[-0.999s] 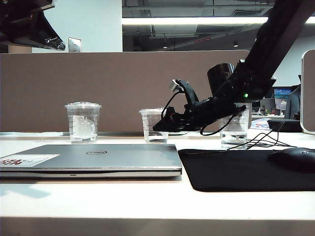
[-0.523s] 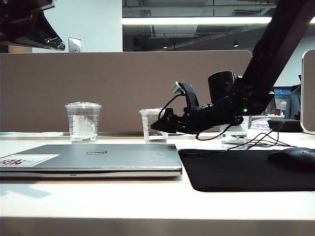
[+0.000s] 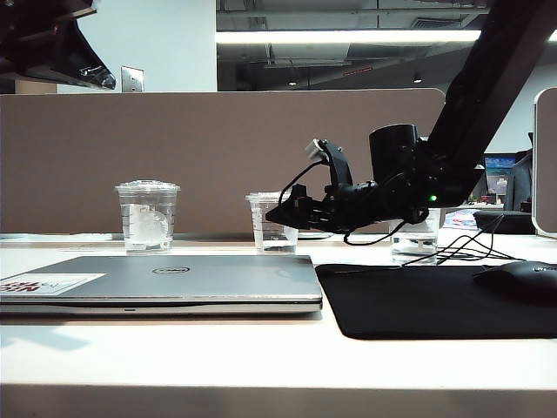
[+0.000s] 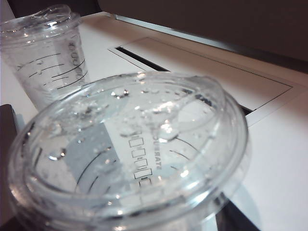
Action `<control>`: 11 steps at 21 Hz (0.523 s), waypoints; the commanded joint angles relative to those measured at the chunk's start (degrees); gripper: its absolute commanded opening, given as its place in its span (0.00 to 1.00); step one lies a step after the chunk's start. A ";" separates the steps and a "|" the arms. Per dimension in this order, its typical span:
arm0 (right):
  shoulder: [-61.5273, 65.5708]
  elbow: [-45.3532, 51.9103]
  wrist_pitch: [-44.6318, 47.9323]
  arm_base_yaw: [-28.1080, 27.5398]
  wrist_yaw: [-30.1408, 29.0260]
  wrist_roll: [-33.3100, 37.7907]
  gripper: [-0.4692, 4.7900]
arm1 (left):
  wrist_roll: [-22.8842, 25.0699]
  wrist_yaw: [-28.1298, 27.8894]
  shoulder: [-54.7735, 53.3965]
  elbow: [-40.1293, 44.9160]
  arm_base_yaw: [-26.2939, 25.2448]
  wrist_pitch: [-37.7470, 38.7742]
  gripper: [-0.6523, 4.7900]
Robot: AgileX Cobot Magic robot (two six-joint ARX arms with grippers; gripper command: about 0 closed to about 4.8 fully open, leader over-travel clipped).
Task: Pick up the coffee cup on the middle and place it on the right side of the laptop.
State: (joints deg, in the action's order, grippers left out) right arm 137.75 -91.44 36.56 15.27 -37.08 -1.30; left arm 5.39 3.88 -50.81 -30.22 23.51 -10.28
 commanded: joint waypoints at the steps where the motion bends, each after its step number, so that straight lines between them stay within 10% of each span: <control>1: 0.66 -1.64 0.63 0.11 -0.44 2.05 1.00 | 0.17 0.02 0.11 -0.20 -0.02 -0.48 0.11; 11: 4.20 -7.37 -0.76 0.20 -4.22 5.60 1.00 | 0.17 0.02 0.11 -0.20 -0.02 -0.50 0.11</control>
State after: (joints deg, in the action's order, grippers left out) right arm 141.88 -98.50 34.83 15.29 -39.55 4.05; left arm 5.39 3.88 -50.81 -30.22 23.53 -10.28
